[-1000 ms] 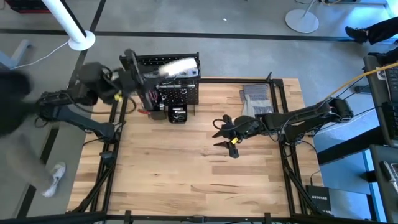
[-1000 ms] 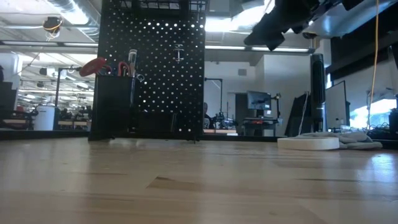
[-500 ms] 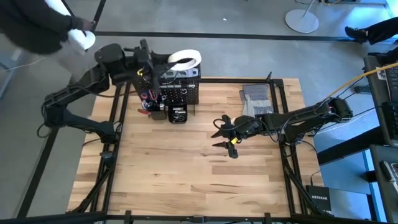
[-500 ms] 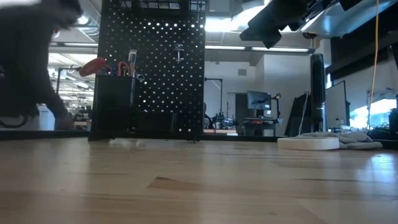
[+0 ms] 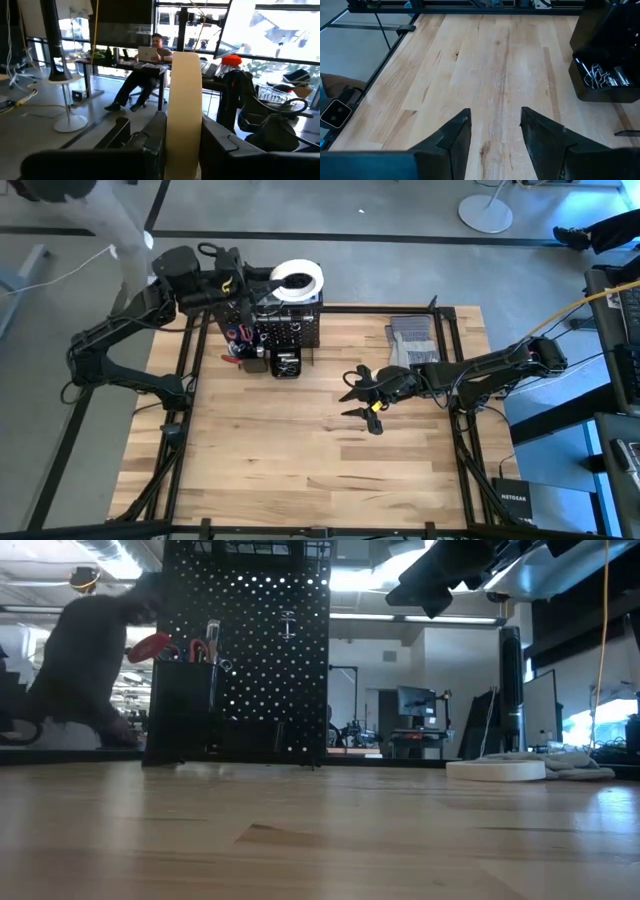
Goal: Hang tools onto peg board
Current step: Put the white masking tape on the peg board
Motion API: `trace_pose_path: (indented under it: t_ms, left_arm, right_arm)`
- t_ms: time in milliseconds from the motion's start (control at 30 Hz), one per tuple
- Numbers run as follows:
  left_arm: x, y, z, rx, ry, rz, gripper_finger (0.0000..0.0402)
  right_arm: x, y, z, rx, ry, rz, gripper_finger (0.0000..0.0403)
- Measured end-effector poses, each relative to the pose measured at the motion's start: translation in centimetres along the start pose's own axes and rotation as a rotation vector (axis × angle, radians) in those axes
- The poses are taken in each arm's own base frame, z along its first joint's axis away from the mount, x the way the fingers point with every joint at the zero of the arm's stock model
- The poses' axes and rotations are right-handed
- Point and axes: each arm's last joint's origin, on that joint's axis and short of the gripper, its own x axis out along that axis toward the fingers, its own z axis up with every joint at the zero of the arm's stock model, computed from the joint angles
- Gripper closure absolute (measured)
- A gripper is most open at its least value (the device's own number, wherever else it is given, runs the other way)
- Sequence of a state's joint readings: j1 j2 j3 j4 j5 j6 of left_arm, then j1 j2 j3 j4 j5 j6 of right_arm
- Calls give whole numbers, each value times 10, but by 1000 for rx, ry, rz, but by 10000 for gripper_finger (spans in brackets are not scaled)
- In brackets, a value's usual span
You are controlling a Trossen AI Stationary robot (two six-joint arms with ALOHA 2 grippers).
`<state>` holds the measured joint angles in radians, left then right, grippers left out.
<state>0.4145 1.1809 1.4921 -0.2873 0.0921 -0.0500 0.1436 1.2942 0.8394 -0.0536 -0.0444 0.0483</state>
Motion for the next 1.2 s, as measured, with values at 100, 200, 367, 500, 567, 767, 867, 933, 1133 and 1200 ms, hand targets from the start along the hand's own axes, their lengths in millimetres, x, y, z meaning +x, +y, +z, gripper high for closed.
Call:
trace_pose_path:
  t_ms: [100, 200, 367, 500, 567, 767, 867, 933, 1133, 1200]
  left_arm:
    - [1, 1, -3, -10, 31, 10, 339]
    - [1, 4, -9, -27, 86, 44, 339]
    - [0, 8, -14, -67, 137, 67, 338]
    - [0, 9, -16, -70, 165, 74, 329]
    - [0, 9, -18, -59, 184, 73, 328]
    - [4, 10, -22, -55, 206, 72, 315]
    - [6, 10, -24, -47, 219, 78, 307]
    - [9, 11, -25, -42, 223, 88, 302]
    - [11, 12, -27, -32, 225, 118, 274]
    - [10, 12, -26, -27, 223, 119, 261]
  right_arm:
    - [0, 0, 0, 0, 0, 0, 231]
    - [0, 0, 0, 0, 0, 0, 231]
    - [0, 0, 0, 0, 0, 0, 231]
    - [0, 0, 0, 0, 0, 0, 231]
    - [0, 0, 0, 3, 0, 0, 231]
    - [0, 0, 0, 15, 1, 0, 231]
    - [0, 0, 0, 15, 1, 0, 231]
    - [0, 0, 0, 15, 1, 0, 231]
    - [0, 0, 0, 19, 1, 0, 231]
    - [0, 0, 0, 23, 2, 0, 231]
